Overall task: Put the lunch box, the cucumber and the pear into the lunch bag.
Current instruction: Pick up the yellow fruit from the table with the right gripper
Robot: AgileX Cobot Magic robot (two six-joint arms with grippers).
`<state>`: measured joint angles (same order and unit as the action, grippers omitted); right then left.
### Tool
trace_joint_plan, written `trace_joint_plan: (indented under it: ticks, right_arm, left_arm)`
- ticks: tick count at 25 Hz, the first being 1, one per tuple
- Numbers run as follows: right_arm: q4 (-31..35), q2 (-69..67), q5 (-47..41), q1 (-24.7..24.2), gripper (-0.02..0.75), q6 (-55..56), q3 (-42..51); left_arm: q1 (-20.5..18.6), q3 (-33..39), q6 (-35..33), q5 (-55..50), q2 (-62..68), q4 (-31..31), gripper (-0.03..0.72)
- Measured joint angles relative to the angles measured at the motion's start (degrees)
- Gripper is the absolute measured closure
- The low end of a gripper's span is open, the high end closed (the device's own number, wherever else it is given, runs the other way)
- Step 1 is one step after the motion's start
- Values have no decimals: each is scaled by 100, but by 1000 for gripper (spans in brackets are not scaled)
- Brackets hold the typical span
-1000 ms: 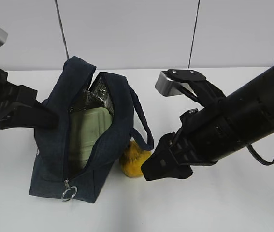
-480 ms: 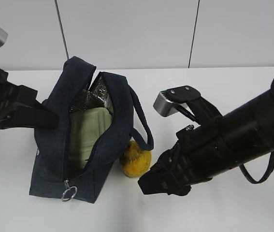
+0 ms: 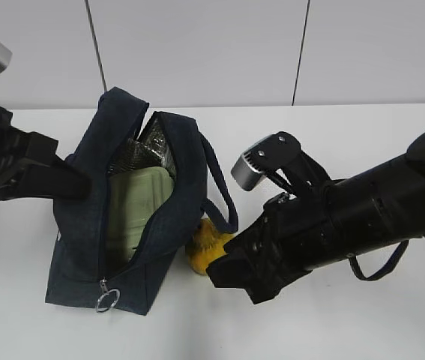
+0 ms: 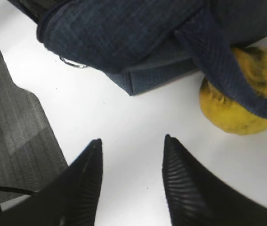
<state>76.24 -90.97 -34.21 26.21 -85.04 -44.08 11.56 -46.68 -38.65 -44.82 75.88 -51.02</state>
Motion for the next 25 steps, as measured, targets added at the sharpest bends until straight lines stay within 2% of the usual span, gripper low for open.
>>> trace_joint_plan:
  ticks: [5,12,18,21,25]
  right_arm:
    - [212,-25,189,0,382,-782,0]
    - [848,-380,385,0,381,-2010,0]
    - [1175,-547,827,0,381,-2529,0]
    - [1190,-547,699,0,381,-2554,0]
    - [1202,-547,4,0,381,-2578,0]
  left_arm:
    - [0,0,0,0,0,0,703]
    - [0,0,0,0,0,0,703]
    - [0,0,0,0,0,0,703]
    - [0,0,0,0,0,0,703]
    - [0,0,0,0,0,0,703]
